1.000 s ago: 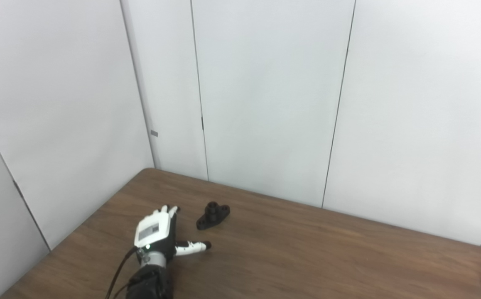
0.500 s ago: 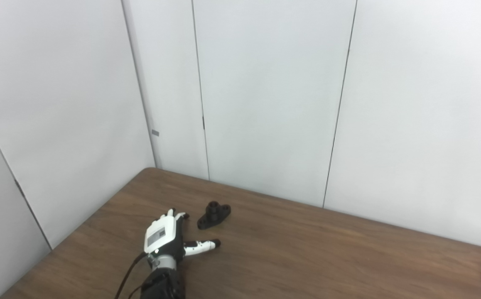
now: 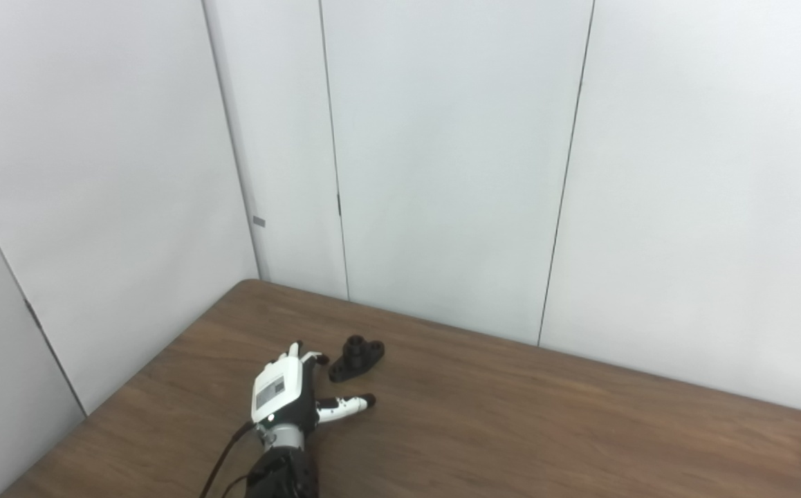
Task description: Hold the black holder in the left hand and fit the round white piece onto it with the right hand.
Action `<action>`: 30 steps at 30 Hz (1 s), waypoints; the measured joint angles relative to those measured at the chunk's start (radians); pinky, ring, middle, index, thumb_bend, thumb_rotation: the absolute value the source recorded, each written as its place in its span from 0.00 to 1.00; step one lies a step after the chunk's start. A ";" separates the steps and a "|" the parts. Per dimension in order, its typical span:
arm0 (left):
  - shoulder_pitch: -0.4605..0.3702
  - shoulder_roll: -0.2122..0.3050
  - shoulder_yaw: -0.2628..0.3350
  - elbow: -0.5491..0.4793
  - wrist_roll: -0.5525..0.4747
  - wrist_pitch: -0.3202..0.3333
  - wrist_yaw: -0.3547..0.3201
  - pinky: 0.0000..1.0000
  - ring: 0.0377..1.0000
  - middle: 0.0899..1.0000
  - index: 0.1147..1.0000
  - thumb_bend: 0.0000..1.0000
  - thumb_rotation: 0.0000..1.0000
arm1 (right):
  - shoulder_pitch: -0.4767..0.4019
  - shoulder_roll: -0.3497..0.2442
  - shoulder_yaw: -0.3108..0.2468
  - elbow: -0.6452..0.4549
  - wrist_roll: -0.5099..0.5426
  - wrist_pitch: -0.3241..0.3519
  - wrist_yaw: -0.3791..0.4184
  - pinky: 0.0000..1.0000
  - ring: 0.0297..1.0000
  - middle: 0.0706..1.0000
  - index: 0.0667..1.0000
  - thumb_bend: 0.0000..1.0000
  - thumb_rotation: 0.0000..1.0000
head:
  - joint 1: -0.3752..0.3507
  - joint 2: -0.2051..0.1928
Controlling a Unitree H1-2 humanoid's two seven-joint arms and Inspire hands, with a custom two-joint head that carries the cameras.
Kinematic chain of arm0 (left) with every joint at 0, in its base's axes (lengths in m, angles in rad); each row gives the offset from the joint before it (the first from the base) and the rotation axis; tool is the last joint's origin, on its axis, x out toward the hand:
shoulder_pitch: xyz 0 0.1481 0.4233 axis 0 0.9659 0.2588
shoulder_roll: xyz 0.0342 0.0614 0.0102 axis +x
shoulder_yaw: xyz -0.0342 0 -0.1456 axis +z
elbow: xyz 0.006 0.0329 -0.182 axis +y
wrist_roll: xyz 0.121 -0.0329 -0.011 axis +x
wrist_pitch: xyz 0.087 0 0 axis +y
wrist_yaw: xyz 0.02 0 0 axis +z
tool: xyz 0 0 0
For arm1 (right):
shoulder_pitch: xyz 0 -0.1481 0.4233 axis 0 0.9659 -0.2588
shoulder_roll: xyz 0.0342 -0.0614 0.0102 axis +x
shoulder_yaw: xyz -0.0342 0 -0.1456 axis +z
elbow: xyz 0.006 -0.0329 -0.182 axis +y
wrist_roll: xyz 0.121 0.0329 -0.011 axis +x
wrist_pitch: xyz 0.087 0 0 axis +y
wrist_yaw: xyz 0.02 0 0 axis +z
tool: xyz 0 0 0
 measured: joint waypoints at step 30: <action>-0.042 0.008 -0.071 0.091 -0.035 -0.062 0.151 0.90 0.87 0.81 0.42 0.51 0.05 | 0.033 0.003 0.000 -0.023 -0.007 -0.013 0.000 0.65 0.80 0.83 0.84 0.67 0.75 | -0.021 0.025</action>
